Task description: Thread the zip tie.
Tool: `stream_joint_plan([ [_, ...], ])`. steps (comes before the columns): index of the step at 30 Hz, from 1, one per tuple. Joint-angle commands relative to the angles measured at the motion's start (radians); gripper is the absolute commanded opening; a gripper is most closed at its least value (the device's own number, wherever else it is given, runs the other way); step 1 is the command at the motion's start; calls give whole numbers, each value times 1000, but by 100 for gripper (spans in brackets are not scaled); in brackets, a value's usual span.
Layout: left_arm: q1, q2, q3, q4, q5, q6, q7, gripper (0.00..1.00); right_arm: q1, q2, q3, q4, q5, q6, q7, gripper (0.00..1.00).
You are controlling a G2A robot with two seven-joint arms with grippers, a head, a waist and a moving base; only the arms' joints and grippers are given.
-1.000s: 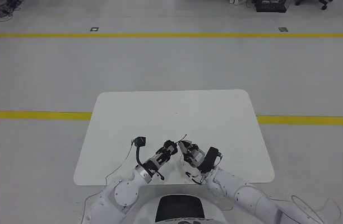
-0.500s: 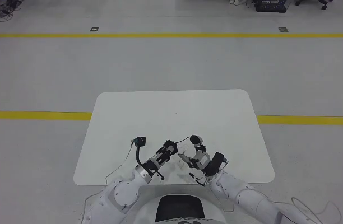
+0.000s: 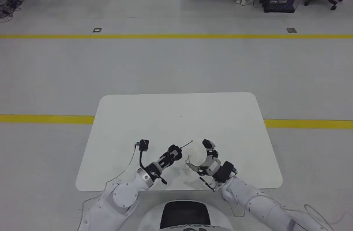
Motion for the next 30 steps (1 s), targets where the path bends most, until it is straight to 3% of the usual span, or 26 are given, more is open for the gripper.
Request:
stream_joint_plan([
  [1, -6, 4, -12, 2, -91, 24, -86, 0, -8, 12, 30, -2, -52, 96, 1, 100],
  [4, -15, 7, -21, 6, -173, 45, -167, 0, -27, 22, 54, -22, -97, 144, 1, 100],
  [10, -23, 12, -38, 11, -261, 54, -238, 0, -46, 33, 97, -33, -147, 179, 1, 100],
  [13, -30, 14, -41, 13, -338, 68, -306, 0, -50, 34, 110, -28, -172, 190, 1, 100],
  [14, -42, 17, -46, 12, -329, 52, -337, 0, -49, 34, 111, -24, -179, 197, 4, 100],
  [21, -42, 16, -45, 12, -332, 55, -335, 0, -49, 34, 111, -24, -179, 197, 4, 100],
  [24, -54, 12, -35, 24, -420, 90, -350, 0, -54, 34, 122, -41, -193, 242, 31, 100],
  [30, -84, 9, -24, 64, -599, 152, -477, 0, -64, 30, 141, -64, -232, 295, 34, 100],
])
